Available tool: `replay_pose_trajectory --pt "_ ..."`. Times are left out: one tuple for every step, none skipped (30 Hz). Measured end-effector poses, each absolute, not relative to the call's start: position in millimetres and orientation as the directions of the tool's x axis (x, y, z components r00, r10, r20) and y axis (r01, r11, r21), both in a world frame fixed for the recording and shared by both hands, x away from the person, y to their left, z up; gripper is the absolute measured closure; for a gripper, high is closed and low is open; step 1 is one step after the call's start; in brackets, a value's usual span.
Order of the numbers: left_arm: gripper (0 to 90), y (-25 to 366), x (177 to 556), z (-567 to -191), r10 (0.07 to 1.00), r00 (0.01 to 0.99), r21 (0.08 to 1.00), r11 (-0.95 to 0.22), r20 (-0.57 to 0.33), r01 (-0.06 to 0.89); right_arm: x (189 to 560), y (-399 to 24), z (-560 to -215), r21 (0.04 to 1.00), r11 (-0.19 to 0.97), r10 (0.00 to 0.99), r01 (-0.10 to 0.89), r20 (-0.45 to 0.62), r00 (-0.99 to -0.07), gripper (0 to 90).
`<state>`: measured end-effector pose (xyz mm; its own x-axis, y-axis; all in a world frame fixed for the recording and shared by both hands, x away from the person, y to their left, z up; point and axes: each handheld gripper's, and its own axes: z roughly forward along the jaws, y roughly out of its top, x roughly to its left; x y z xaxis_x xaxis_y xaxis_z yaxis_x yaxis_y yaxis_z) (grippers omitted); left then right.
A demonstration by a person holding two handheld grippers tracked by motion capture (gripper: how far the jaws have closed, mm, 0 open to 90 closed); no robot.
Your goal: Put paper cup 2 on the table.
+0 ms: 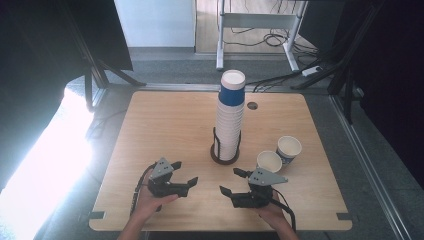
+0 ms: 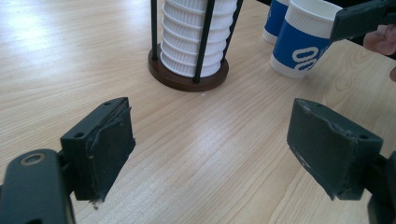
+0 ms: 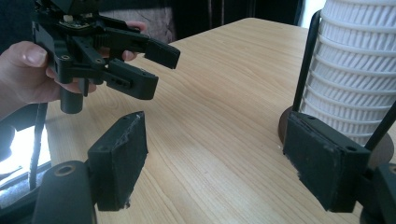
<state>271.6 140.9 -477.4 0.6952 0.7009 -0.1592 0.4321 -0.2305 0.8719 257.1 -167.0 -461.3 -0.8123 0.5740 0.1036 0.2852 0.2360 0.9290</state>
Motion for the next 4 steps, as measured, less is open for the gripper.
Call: replay_pose_trajectory --pt "14.7 140.4 271.4 -477.6 0.7 0.696 0.871 -0.233 -0.158 0.432 256.7 -166.9 -461.5 0.929 0.237 0.573 0.284 0.103 -0.813 22.1" --pt "14.7 139.9 271.2 -477.7 0.699 0.698 0.87 -0.24 -0.152 0.43 256.4 -166.7 -461.6 0.927 0.242 0.57 0.286 0.103 -0.815 21.8" --pt "14.7 139.5 271.2 -478.0 0.7 0.698 0.871 -0.242 -0.149 0.428 256.0 -165.7 -462.3 0.926 0.246 0.568 0.286 0.101 -0.817 21.5" --pt "14.7 139.5 271.2 -478.0 0.7 0.698 0.871 -0.242 -0.149 0.428 255.8 -165.1 -462.8 0.925 0.25 0.566 0.286 0.1 -0.819 21.3"
